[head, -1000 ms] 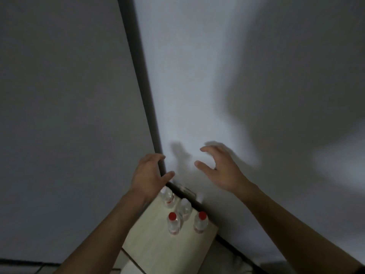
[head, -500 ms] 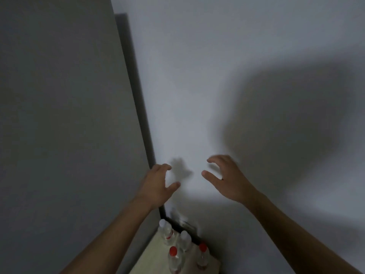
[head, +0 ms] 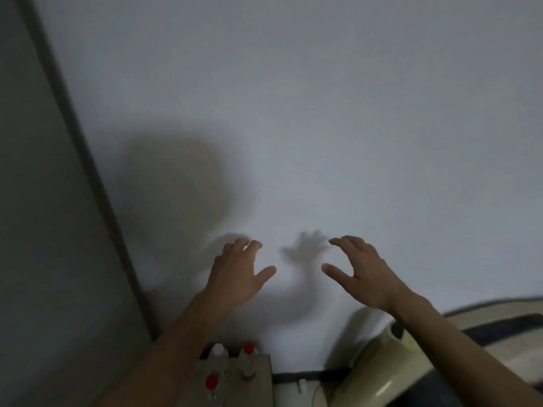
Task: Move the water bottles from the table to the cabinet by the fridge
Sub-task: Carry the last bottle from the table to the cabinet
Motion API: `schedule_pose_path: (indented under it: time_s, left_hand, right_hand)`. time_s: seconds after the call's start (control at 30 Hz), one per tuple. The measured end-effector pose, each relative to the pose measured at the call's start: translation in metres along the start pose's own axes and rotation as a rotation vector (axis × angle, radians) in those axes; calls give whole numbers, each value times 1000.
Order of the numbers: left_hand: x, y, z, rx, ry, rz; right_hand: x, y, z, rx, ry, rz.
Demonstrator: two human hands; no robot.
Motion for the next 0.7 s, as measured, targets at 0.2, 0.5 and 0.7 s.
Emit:
schedule_pose_path:
  time_s: [0.2, 0.5, 0.7]
  left_hand:
    - [-33, -104, -34, 2, 134, -238]
    - [-132, -272, -75, 91, 163, -547]
    - [-216, -350, -121, 102, 282, -649]
  right_hand:
    - [-118, -47, 49, -82, -85, -277]
    - [-309, -106, 116, -86, -276, -540]
    - [-437, -136, 138, -63, -362, -682]
Point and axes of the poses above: each hand's wrist, its own x-axis towards the middle knuckle, its own z-axis out of the back of the hand, y = z × x, the point moved 10 cm from there along x, towards the middle knuckle, and after that the axes turned 14 degrees about z, right-handed, at the moved point
